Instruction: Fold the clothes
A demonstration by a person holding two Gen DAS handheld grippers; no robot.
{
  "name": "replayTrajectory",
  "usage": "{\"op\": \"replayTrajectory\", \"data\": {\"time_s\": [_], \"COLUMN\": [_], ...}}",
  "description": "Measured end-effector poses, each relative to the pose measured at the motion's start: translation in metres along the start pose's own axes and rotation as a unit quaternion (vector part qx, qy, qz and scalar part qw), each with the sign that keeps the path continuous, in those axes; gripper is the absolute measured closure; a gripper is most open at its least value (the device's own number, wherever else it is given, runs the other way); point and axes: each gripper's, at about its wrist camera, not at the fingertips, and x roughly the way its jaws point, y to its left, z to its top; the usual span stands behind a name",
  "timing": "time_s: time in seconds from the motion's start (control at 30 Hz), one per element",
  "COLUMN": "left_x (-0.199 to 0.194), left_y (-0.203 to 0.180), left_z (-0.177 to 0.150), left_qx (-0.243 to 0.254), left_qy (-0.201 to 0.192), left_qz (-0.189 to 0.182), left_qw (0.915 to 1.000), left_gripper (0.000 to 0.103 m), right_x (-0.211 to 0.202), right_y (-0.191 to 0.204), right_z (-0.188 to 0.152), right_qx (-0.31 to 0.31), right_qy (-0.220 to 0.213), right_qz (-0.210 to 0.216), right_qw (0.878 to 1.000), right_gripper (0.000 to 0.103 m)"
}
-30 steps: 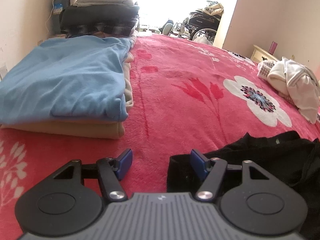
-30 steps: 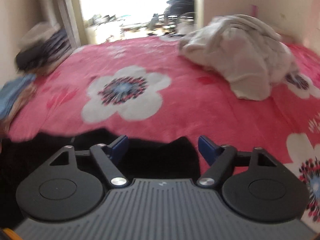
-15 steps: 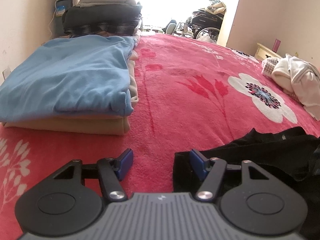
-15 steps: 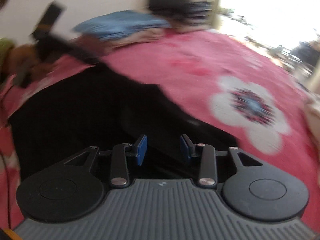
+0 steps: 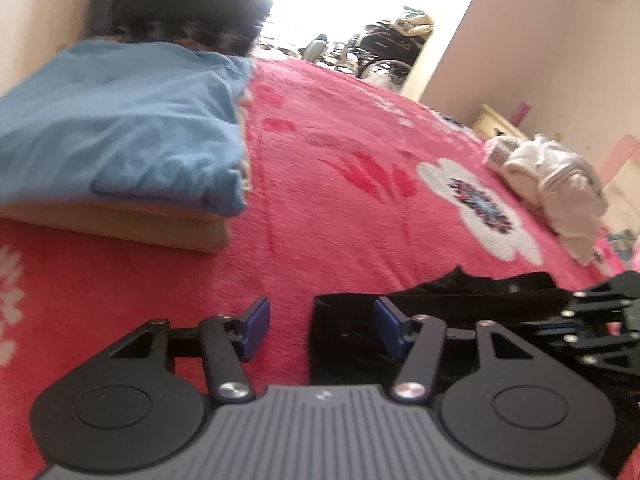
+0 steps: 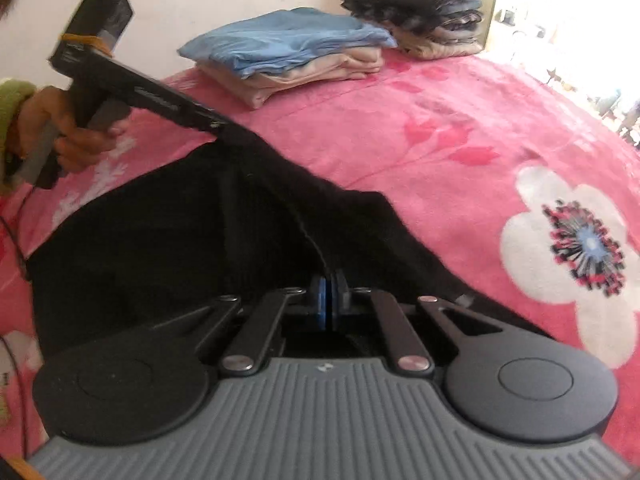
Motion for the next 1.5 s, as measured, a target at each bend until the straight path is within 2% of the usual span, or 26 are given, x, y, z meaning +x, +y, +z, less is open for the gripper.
{"op": "replayTrajectory", "data": {"time_s": [0.17,0.4,0.43,0.5,0.57,0.6,0.67,0.83,1.03,1.13,1.2,1.23,1.27,1.33,1.4,1.5], "left_x": [0.002,0.008,0.008,0.006,0.003,0.001,-0.002,-0.011,0.005,0.016,0.018,0.018,0.018,0.017,0.016,0.018], "left_y": [-0.006,-0.012,-0.012,-0.012,-0.013,-0.013,-0.014,-0.018,-0.007,-0.005,-0.007,-0.008,-0.008,-0.008,-0.008,-0.007], "left_z": [-0.004,-0.005,-0.006,-0.006,-0.006,-0.005,-0.005,0.002,0.004,0.000,-0.001,-0.002,-0.002,-0.001,-0.001,0.000], "left_qx": [0.017,0.043,0.043,0.044,0.046,0.047,0.049,0.054,0.044,0.042,0.050,0.053,0.054,0.055,0.054,0.045], "left_qy": [0.007,0.006,0.004,-0.003,-0.013,-0.019,-0.030,-0.055,-0.038,-0.026,-0.026,-0.026,-0.025,-0.022,-0.021,-0.020], "left_qz": [-0.028,-0.019,-0.017,-0.013,-0.013,-0.014,-0.014,-0.018,0.000,0.013,0.019,0.021,0.022,0.024,0.028,0.032], "left_qw": [0.9994,0.9989,0.9989,0.9989,0.9988,0.9986,0.9982,0.9969,0.9983,0.9987,0.9982,0.9981,0.9980,0.9980,0.9979,0.9983], "left_gripper": [0.045,0.047,0.050,0.063,0.089,0.092,0.095,0.096,0.096,0.096,0.096,0.096,0.096,0.095,0.094,0.093], "right_x": [0.004,0.010,0.011,0.010,0.007,0.005,0.004,0.000,0.016,0.035,0.036,0.030,0.019,-0.008,-0.042,-0.091], "right_y": [-0.008,-0.017,-0.018,-0.018,-0.019,-0.020,-0.020,-0.018,-0.022,-0.028,-0.035,-0.040,-0.044,-0.053,-0.064,-0.085], "right_z": [0.000,0.004,0.005,0.005,0.006,0.006,0.007,0.009,0.006,-0.003,-0.008,-0.009,-0.012,-0.019,-0.032,-0.062], "right_qx": [0.013,0.028,0.027,0.029,0.033,0.037,0.040,0.043,0.051,0.080,0.124,0.147,0.170,0.213,0.247,0.280], "right_qy": [-0.008,-0.021,-0.021,-0.025,-0.030,-0.034,-0.037,-0.048,-0.043,-0.032,-0.043,-0.048,-0.061,-0.093,-0.123,-0.136], "right_qz": [-0.017,-0.040,-0.043,-0.049,-0.054,-0.056,-0.059,-0.069,-0.081,-0.097,-0.093,-0.091,-0.090,-0.084,-0.092,-0.151], "right_qw": [1.000,0.999,0.998,0.998,0.998,0.997,0.997,0.996,0.994,0.992,0.987,0.984,0.979,0.969,0.957,0.938], "right_gripper": [0.102,0.102,0.102,0.102,0.102,0.102,0.102,0.102,0.102,0.097,0.090,0.080,0.068,0.055,0.051,0.044]}}
